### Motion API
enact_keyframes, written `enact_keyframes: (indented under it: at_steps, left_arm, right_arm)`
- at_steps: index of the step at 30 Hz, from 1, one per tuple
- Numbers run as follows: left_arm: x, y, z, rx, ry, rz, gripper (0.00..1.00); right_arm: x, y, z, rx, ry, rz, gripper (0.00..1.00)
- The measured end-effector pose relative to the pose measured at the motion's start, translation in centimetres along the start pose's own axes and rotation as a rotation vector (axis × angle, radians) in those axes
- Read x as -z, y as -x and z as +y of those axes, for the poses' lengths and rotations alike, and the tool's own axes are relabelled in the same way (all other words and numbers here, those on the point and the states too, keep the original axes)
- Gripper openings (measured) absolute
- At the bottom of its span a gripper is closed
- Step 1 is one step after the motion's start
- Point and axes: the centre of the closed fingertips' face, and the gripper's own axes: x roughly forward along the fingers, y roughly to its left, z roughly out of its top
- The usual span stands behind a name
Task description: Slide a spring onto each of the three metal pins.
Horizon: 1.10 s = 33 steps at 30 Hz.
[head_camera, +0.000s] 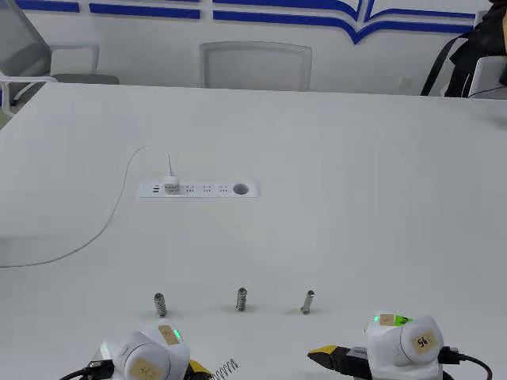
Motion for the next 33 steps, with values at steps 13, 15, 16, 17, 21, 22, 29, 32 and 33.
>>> enact_keyframes:
  at_steps: [13, 15, 16, 17, 21, 22, 29, 32, 33]
  left_arm:
    - [-2.3, -0.9, -2.5, 0.039, -0.007, -0.039, 0.1]
    - [-2.7, -1.1, -3.1, 0.047, -0.021, -0.044, 0.1]
    - [-2.9, -1.2, -3.3, 0.053, -0.026, -0.044, 0.1]
    - [-3.1, -1.3, -3.6, 0.06, -0.034, -0.045, 0.1]
    - [-3.5, -1.6, -4.3, 0.076, -0.051, -0.047, 0.1]
    - [-3.6, -1.7, -4.6, 0.081, -0.056, -0.048, 0.1]
    - [-4.2, -2.0, -5.7, 0.102, -0.077, -0.055, 0.1]
    - [-4.3, -2.0, -6.1, 0.117, -0.083, -0.055, 0.1]
    - [-4.3, -2.0, -6.3, 0.119, -0.087, -0.054, 0.1]
  right_arm:
    - [-0.7, -0.3, 1.1, -0.066, -0.065, -0.051, 0.51]
    - [-0.7, -0.3, 1.1, -0.069, -0.071, -0.058, 0.47]
    - [-0.8, -0.2, 1.1, -0.07, -0.073, -0.06, 0.45]
    - [-0.8, -0.2, 1.2, -0.073, -0.076, -0.061, 0.44]
    - [-0.8, 0.0, 1.4, -0.087, -0.094, -0.076, 0.37]
    - [-0.8, 0.1, 1.5, -0.092, -0.103, -0.08, 0.36]
    - [-0.3, 0.0, 2.1, -0.122, -0.127, -0.068, 0.32]
    - [-0.5, 0.0, 2.5, -0.141, -0.144, -0.085, 0.3]
    - [-0.5, 0.0, 2.6, -0.145, -0.148, -0.087, 0.29]
